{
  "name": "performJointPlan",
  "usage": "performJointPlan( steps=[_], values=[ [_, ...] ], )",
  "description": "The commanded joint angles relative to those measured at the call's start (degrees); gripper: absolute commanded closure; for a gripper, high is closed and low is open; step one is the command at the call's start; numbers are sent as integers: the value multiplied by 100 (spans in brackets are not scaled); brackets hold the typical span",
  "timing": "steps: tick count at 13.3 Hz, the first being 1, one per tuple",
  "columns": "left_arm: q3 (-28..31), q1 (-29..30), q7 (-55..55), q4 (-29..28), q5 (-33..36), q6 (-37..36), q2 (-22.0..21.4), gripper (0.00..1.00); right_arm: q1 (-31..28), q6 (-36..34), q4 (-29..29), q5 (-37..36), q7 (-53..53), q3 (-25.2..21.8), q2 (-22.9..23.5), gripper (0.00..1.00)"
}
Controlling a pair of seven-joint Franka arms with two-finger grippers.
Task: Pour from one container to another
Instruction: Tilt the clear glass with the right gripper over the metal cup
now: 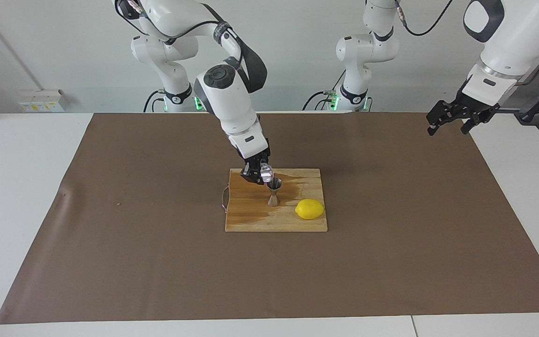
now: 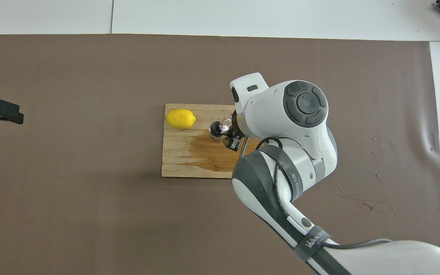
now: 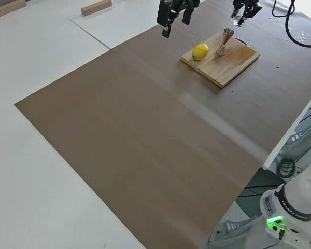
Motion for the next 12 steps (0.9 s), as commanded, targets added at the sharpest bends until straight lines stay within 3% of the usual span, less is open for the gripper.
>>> performJointPlan(
  steps=[1,12],
  values=[
    [10,4,54,-178,49,-27,-177,0,-30,-331,394,-380,344,169,266,80],
    [10,4,54,-178,49,-27,-177,0,154,-1036,878,-873,678,187,495,80]
  ],
)
